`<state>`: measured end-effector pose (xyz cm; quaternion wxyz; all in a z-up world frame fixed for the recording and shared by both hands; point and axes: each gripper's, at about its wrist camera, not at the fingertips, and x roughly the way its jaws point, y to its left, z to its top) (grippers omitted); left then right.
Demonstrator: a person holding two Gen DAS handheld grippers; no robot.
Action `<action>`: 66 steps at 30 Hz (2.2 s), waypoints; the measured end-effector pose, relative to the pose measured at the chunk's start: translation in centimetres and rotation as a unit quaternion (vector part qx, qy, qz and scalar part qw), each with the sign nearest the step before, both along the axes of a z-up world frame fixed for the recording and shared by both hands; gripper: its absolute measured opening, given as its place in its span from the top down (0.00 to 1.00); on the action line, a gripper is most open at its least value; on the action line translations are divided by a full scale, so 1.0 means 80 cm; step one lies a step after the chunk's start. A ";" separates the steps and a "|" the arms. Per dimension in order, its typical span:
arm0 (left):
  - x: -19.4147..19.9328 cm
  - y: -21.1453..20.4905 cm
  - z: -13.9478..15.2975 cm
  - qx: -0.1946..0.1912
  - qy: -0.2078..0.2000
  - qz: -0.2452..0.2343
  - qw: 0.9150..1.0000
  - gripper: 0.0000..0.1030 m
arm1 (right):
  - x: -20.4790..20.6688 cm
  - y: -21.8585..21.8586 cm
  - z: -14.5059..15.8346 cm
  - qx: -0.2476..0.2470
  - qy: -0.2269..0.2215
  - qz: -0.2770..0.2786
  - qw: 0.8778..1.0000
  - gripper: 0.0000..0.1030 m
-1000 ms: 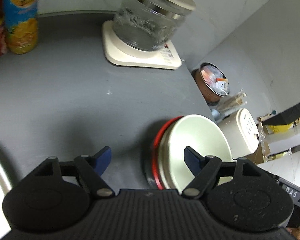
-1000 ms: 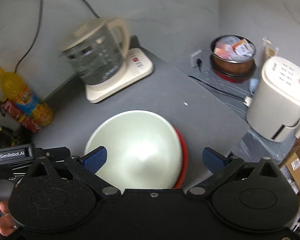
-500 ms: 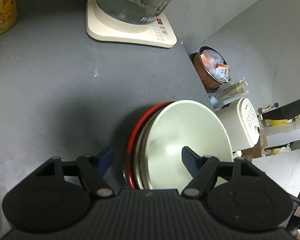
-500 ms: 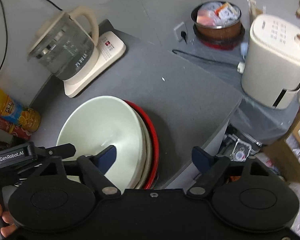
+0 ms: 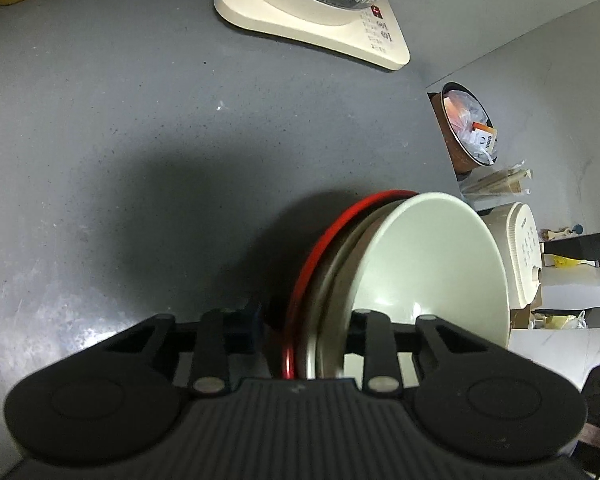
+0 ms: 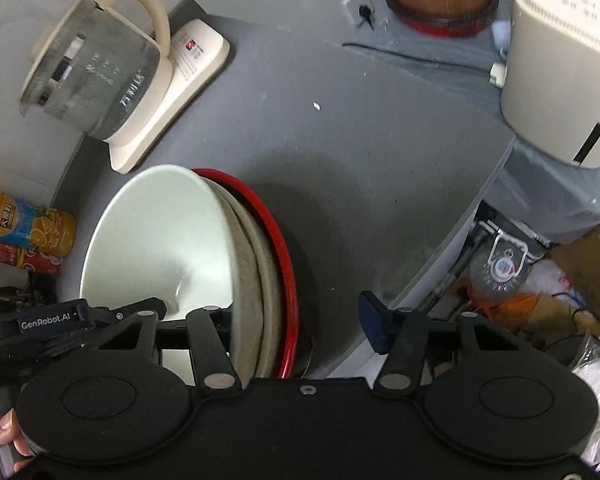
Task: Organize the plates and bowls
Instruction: 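Close both tools on the rims of the nested bowls, then lift the nested bowls with both tools and carry them toward the plate stack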
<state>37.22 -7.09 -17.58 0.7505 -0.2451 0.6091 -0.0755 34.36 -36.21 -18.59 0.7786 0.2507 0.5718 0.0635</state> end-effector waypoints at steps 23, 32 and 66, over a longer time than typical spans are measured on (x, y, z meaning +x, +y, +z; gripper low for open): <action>-0.013 0.032 0.010 -0.033 -0.036 -0.001 0.999 0.71 | -0.003 0.021 0.010 0.045 -0.031 0.028 0.998 0.64; -0.040 0.078 0.031 -0.033 -0.057 0.035 0.997 0.71 | -0.010 0.058 0.029 0.048 -0.044 0.066 0.996 0.64; -0.212 0.292 0.092 -0.023 -0.131 0.216 0.967 0.71 | -0.046 0.269 0.094 0.070 -0.098 0.253 0.960 0.64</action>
